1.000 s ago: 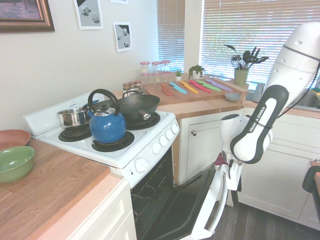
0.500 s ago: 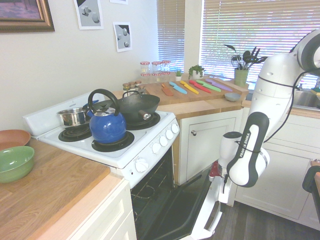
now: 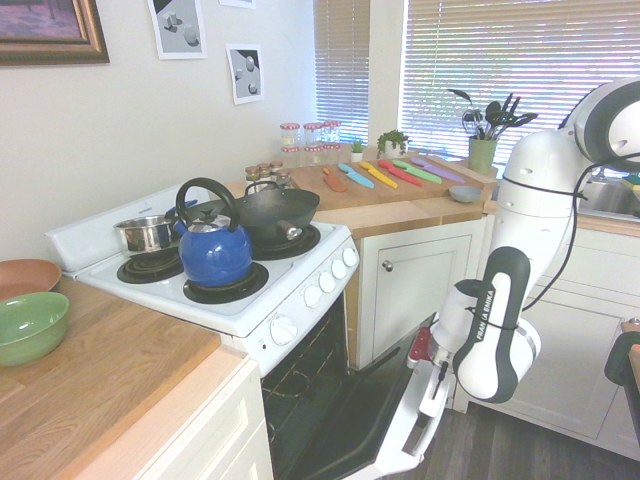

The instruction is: Close the oven

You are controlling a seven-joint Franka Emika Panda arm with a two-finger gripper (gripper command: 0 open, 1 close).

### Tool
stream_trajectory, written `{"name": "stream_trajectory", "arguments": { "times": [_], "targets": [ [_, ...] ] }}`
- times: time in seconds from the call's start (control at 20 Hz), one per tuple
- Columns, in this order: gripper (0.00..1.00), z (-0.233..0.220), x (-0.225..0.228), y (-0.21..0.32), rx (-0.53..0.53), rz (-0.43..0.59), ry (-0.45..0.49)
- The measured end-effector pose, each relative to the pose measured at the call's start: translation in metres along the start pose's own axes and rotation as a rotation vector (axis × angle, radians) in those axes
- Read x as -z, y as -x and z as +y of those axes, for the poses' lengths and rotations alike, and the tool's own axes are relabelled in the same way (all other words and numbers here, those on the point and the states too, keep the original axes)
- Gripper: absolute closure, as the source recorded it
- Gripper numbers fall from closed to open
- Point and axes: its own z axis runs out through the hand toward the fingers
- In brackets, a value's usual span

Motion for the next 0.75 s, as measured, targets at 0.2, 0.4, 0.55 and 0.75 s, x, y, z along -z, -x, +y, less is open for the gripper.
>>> {"name": "stream_trajectory", "arguments": {
  "times": [0.2,0.4,0.55,0.75],
  "targets": [
    [0.00,-0.054,0.023,-0.012,0.025,0.036,-0.052],
    [0.00,-0.112,0.044,-0.029,0.030,0.062,-0.074],
    [0.00,-0.156,0.065,-0.050,0.033,0.077,-0.094],
    [0.00,-0.178,0.124,-0.043,0.015,-0.022,-0.018]
  ]
}}
